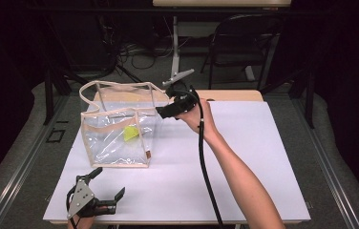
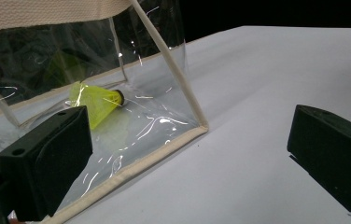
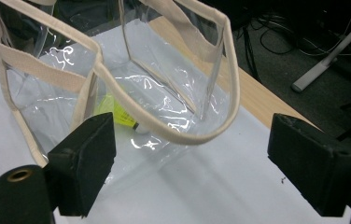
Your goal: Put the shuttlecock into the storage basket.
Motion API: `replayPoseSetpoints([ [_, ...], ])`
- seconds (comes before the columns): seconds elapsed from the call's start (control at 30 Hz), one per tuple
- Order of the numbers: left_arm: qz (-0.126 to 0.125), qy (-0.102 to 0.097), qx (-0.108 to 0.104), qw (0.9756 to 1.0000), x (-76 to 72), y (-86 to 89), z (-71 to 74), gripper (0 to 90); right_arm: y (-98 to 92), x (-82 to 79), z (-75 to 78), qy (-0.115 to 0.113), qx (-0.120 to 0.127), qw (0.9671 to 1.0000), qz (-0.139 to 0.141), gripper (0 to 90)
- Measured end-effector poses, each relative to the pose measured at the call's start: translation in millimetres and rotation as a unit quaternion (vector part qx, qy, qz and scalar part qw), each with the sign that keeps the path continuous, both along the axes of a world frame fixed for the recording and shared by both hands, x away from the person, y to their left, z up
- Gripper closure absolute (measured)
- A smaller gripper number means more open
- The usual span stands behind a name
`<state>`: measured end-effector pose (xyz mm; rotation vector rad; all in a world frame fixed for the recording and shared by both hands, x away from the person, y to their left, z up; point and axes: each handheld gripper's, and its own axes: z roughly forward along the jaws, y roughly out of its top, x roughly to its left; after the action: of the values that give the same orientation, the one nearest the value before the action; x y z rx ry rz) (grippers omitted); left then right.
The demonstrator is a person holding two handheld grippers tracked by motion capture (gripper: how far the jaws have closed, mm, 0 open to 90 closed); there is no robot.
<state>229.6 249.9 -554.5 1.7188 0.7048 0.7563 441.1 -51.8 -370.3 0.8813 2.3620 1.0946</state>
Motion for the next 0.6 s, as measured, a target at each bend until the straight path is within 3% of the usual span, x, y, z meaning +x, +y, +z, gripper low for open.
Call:
replayPoseSetpoints([
  [0.6, -0.001, -0.001, 0.003, 1.0, -4.1, 2.6, -0.2, 0.1, -35.9, -37.9, -19.2, -0.006, 0.008, 0.9999, 0.011, 1.8],
])
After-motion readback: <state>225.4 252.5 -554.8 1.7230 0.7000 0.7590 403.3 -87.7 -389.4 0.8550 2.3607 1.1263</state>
